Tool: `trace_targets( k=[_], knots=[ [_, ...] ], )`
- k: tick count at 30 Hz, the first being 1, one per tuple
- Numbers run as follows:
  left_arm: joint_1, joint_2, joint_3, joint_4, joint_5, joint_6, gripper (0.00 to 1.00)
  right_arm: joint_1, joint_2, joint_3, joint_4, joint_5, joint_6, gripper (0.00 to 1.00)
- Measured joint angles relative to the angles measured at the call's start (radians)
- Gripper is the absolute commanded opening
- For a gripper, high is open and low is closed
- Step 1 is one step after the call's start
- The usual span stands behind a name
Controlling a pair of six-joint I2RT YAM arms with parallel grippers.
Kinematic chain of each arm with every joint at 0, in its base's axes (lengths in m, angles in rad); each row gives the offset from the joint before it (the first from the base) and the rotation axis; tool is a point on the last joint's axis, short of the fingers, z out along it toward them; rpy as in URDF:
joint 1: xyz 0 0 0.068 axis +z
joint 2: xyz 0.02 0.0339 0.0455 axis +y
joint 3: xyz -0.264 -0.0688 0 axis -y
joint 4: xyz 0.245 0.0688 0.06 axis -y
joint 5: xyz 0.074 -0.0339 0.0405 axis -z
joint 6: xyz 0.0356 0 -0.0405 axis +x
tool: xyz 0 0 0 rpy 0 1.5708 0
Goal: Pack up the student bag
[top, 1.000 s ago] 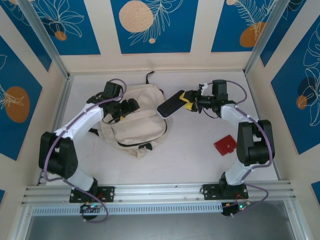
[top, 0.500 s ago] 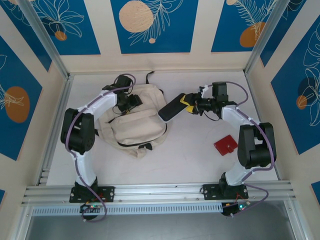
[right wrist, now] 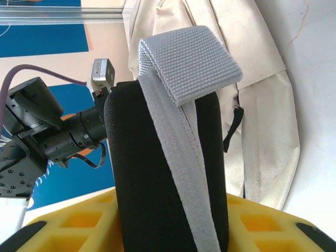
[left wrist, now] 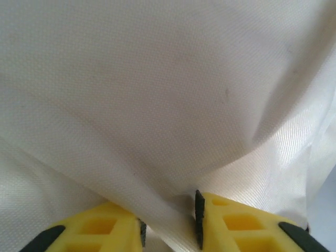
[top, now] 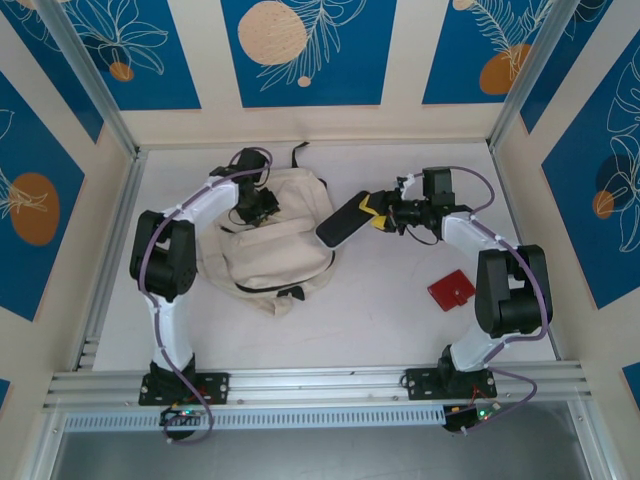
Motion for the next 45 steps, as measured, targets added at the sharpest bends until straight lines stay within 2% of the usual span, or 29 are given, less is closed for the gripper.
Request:
trace_targets(
  k=[2, 8, 13, 19, 29, 35, 45],
  knots=[
    [0.000, 0.001, 0.006, -0.008, -0.007, 0.001, 0.09, 0.006, 0.000, 0.000, -0.003, 0.000, 0.000, 0.41],
    [0.000, -0.005, 0.010, -0.016, -0.013, 0.009, 0.01, 0.029, 0.000, 0.000, -0.010, 0.014, -0.003, 0.40],
    [-0.001, -0.083, -0.023, -0.003, -0.013, 0.016, 0.00, 0.070, -0.007, -0.003, -0.011, 0.066, 0.009, 0.40],
    [-0.005, -0.216, -0.122, 0.042, 0.010, 0.011, 0.00, 0.163, -0.021, -0.031, 0.051, 0.174, 0.097, 0.39],
    [-0.034, -0.361, -0.314, 0.139, 0.043, -0.072, 0.00, 0.307, 0.026, -0.035, 0.134, 0.346, 0.206, 0.38],
    [-0.034, -0.348, -0.312, 0.168, 0.047, -0.098, 0.00, 0.335, 0.082, -0.035, 0.198, 0.422, 0.277, 0.35],
    [-0.034, -0.164, -0.111, 0.166, 0.066, -0.106, 0.00, 0.323, 0.096, -0.040, 0.283, 0.603, 0.367, 0.35]
  ],
)
